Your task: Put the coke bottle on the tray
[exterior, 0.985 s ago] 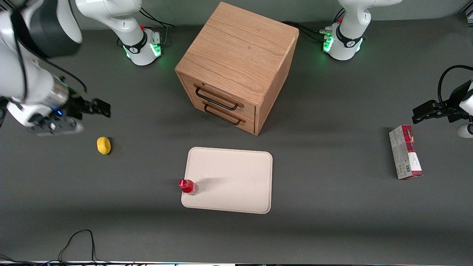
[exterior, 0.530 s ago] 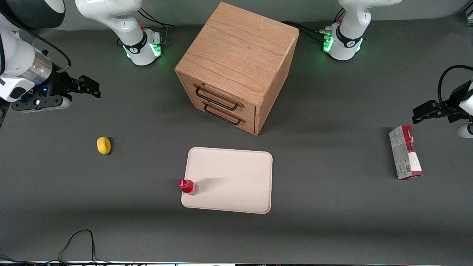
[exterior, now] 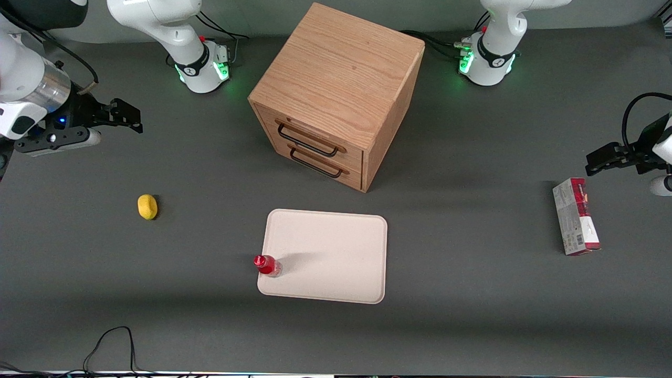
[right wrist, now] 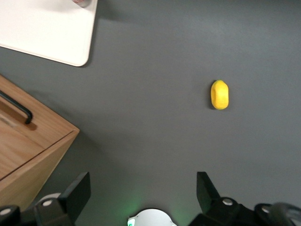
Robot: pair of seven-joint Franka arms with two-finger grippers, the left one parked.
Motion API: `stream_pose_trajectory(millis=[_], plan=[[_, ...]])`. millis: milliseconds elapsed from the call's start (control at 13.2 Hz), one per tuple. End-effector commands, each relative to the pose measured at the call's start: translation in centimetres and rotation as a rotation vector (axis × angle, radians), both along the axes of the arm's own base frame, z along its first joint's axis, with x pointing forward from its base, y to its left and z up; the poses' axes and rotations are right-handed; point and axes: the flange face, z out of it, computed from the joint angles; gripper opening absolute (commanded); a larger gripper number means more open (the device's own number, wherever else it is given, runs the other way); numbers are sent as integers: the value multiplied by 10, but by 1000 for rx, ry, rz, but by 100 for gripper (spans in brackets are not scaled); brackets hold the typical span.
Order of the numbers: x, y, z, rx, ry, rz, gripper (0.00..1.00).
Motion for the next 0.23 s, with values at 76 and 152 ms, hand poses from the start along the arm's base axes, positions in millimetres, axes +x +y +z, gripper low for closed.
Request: stream_pose_trajectory(millis=[76,152], plan=[[6,2,11,29,5,23,100],[7,2,11,28,10,23,100]])
